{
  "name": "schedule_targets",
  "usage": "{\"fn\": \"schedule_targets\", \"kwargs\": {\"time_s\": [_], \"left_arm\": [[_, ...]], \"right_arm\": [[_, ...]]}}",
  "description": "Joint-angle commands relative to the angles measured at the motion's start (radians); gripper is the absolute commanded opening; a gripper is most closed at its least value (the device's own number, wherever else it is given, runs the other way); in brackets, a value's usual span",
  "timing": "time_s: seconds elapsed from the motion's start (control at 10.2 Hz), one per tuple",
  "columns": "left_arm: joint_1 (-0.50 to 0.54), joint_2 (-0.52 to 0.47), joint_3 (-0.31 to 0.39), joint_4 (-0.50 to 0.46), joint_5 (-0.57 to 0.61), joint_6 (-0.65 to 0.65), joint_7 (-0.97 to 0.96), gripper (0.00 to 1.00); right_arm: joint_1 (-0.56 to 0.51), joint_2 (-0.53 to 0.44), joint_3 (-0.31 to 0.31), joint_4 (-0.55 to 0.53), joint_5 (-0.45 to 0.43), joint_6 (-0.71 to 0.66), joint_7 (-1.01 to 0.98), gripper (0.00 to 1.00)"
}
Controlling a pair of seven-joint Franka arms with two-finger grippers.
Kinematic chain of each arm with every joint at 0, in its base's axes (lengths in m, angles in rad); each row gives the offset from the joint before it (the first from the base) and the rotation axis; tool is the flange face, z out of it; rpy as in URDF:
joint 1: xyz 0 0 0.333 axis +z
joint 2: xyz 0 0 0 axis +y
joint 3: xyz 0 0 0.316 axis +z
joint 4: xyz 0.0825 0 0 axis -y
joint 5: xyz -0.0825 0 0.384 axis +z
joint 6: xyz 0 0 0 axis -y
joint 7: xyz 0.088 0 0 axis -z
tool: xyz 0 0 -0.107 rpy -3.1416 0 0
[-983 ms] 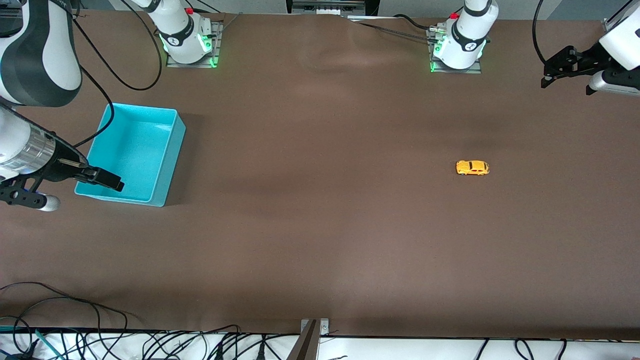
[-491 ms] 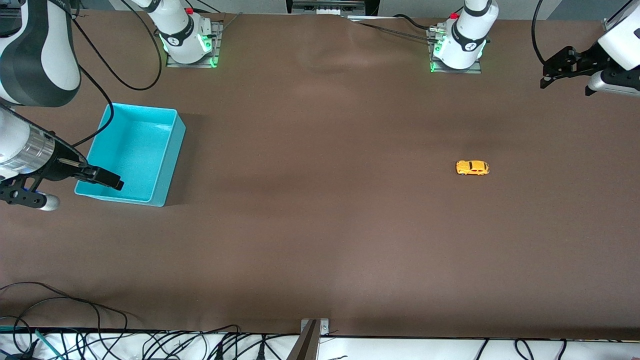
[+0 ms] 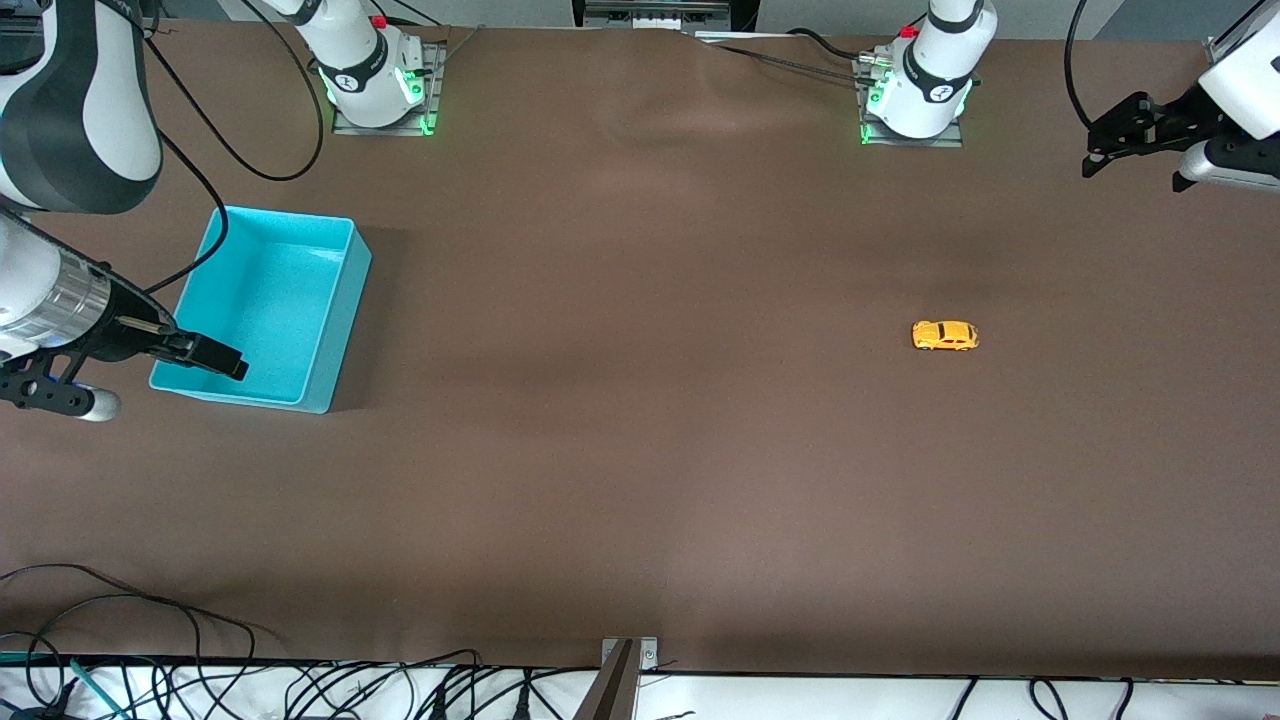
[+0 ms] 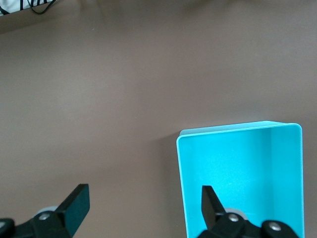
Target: Wind up and store yellow beetle car
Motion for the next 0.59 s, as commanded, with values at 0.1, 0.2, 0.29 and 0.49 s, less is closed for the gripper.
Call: {"fn": "schedule_targets", "kwargs": {"time_s": [0.1, 0.2, 0.29, 0.49], "left_arm": [[-0.001, 0.027, -0.005, 0.049, -0.021, -0.009, 0.004, 1.00], [-0.007, 0.027, -0.006, 0.056, -0.021, -0.009, 0.004, 1.00], [-0.007, 0.036, -0.006, 0.070, -0.021, -0.009, 0.006, 1.00], [0.003, 0.073, -0.006, 0.083, -0.015, 0.013, 0.004, 1.00]], "right_arm": [[-0.005, -0.001, 0.004, 0.017, -0.001, -0.021, 0.000, 1.00], [-0.005, -0.001, 0.004, 0.017, -0.001, -0.021, -0.002, 1.00], [-0.005, -0.001, 0.004, 0.017, -0.001, -0.019, -0.002, 1.00], [-0.005, -0.001, 0.004, 0.017, -0.001, -0.021, -0.002, 1.00]]}}
